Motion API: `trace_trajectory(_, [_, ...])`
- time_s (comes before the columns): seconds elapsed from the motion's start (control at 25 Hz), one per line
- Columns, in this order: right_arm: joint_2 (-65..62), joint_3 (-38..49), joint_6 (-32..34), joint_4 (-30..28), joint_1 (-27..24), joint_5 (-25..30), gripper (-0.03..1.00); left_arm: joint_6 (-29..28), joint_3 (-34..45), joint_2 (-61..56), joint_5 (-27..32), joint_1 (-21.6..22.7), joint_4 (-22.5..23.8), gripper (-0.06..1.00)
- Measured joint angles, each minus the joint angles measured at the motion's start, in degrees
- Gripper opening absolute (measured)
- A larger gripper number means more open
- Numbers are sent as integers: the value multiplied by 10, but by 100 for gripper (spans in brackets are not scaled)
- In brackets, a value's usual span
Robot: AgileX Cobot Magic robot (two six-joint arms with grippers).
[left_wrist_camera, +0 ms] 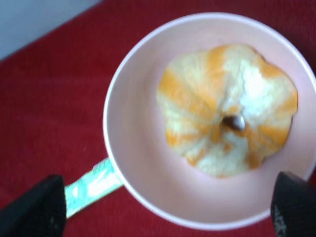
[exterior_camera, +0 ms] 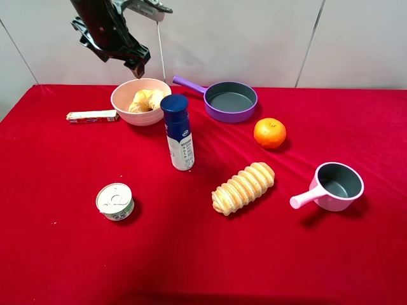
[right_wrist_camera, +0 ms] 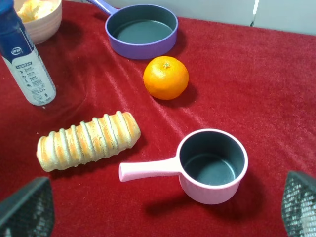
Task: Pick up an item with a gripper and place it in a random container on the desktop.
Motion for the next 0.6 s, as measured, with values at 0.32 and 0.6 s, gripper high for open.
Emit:
trace_trajectory(0.32, [0,0,0,0,0,0,69,-3,20,-42,51,-6,6,96])
trace_trajectory(0.6, [0,0,0,0,0,0,69,-9,115,-123,60,-7,28,98])
